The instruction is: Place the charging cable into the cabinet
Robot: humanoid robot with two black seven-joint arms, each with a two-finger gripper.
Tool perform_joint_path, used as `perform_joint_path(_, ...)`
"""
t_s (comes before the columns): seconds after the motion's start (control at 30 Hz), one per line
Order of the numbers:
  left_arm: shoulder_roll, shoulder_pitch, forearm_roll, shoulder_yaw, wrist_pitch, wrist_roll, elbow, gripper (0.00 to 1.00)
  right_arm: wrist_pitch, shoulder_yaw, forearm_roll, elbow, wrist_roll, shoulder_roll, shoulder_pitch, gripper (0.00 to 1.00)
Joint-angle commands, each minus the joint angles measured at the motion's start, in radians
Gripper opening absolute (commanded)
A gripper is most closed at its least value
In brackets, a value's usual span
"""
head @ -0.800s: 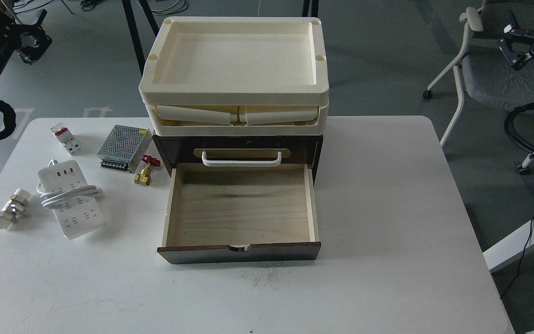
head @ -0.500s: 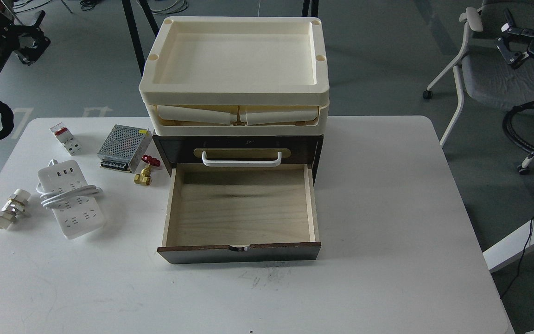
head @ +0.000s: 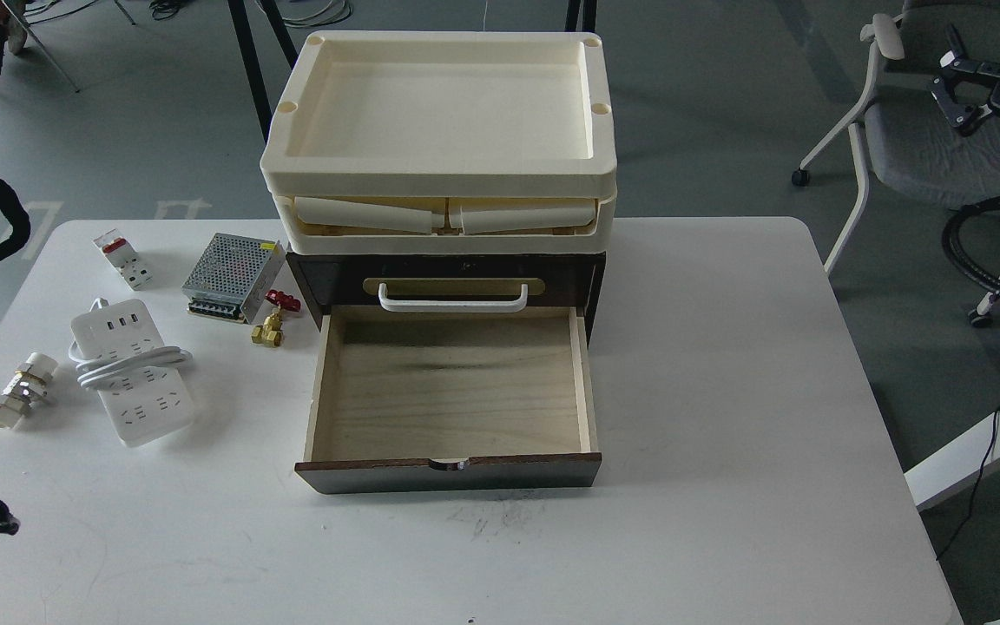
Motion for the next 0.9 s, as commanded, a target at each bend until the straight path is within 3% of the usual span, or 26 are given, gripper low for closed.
perform_joint_path(0.0, 0.014, -0.001, -0.001, -0.052, 0.0, -0.023, -0.034, 0.99, 0.0, 0.002, 0.0, 0.0, 0.0, 0.0, -0.001, 1.0)
perform_joint_path(0.1, 0.09, 0.001, -0.001, -0.057, 0.0, -0.023, -0.165, 0.99, 0.0, 0.003, 0.0, 0.0, 0.0, 0.0, -0.006, 1.0)
perform_joint_path(0.27, 0.308, 0.079, 0.034, -0.051, 0.0, -0.022, -0.561, 0.99, 0.0, 0.003, 0.002, -0.003, 0.002, 0.0, -0.009, 1.0)
perform_joint_path(0.37, 0.429, 0.088, 0.136, -0.051, 0.0, -0.022, -0.698, 0.99, 0.0, 0.003, 0.002, -0.001, 0.002, 0.001, -0.011, 1.0)
perform_joint_path(0.53, 0.517, 0.09, 0.446, -0.066, 0.0, -0.026, -0.715, 0.99, 0.0, 0.003, 0.002, -0.001, 0.002, 0.0, -0.012, 1.0)
perform_joint_path(0.67, 0.571, 0.09, 0.71, -0.097, 0.0, -0.085, -0.72, 1.0, 0.0, 0.005, 0.002, -0.003, 0.0, 0.0, -0.023, 1.0)
perform_joint_path(0.87, 0.611, 0.09, 1.017, -0.101, 0.0, -0.085, -0.769, 1.0, 0.0, 0.008, 0.002, -0.003, 0.002, -0.002, -0.047, 1.0)
